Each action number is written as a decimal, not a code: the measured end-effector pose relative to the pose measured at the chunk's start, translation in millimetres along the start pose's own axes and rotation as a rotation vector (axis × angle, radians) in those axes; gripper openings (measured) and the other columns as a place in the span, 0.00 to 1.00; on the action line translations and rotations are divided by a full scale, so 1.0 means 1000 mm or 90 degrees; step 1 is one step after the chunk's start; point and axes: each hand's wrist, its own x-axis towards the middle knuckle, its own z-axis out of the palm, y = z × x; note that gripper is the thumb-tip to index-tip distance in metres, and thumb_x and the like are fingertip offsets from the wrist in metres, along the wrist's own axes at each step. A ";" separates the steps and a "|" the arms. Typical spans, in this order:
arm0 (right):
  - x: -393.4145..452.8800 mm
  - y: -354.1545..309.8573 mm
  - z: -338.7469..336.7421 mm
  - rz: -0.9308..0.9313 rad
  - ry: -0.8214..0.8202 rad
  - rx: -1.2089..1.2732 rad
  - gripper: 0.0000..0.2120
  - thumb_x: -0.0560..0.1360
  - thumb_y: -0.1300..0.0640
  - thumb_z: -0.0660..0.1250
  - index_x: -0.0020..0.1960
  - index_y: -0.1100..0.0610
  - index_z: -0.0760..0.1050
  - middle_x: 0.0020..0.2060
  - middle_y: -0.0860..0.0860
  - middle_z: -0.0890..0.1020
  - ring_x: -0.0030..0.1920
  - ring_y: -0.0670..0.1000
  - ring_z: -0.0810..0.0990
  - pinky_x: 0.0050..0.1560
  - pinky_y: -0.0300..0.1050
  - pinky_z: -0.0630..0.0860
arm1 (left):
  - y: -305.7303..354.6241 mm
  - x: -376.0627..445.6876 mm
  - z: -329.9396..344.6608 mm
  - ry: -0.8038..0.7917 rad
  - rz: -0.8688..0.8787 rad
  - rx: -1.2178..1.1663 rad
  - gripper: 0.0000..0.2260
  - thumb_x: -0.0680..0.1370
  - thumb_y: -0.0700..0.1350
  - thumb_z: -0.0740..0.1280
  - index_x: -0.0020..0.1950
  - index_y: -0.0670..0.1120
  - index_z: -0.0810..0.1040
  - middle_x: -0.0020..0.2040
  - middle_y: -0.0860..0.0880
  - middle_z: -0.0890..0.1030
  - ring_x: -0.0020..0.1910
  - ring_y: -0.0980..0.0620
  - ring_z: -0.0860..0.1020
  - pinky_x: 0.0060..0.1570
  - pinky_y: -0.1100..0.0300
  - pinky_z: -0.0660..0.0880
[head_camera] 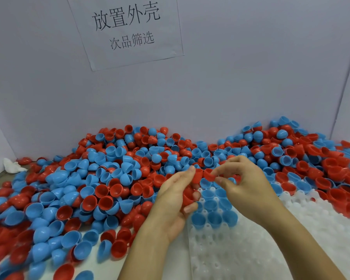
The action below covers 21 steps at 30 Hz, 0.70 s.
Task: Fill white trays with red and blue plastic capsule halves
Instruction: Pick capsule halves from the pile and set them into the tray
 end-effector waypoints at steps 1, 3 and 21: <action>0.000 0.000 -0.002 0.005 0.000 -0.017 0.10 0.76 0.59 0.71 0.40 0.45 0.82 0.46 0.45 0.79 0.47 0.45 0.78 0.48 0.35 0.72 | -0.001 0.000 0.000 -0.013 0.028 0.023 0.19 0.71 0.50 0.75 0.55 0.40 0.80 0.37 0.47 0.76 0.29 0.55 0.72 0.19 0.67 0.63; 0.000 -0.002 -0.004 0.034 -0.025 0.014 0.11 0.77 0.51 0.68 0.37 0.45 0.83 0.40 0.45 0.83 0.43 0.47 0.80 0.45 0.41 0.76 | -0.003 0.000 0.000 -0.043 0.079 0.102 0.19 0.66 0.51 0.78 0.52 0.45 0.81 0.36 0.47 0.75 0.30 0.54 0.71 0.21 0.66 0.63; -0.007 0.016 -0.010 0.164 -0.207 -0.497 0.10 0.74 0.64 0.68 0.52 0.54 0.81 0.46 0.51 0.82 0.43 0.50 0.82 0.46 0.46 0.83 | -0.002 -0.006 0.010 0.014 0.083 0.117 0.15 0.83 0.31 0.58 0.56 0.46 0.80 0.50 0.44 0.83 0.39 0.53 0.85 0.37 0.57 0.79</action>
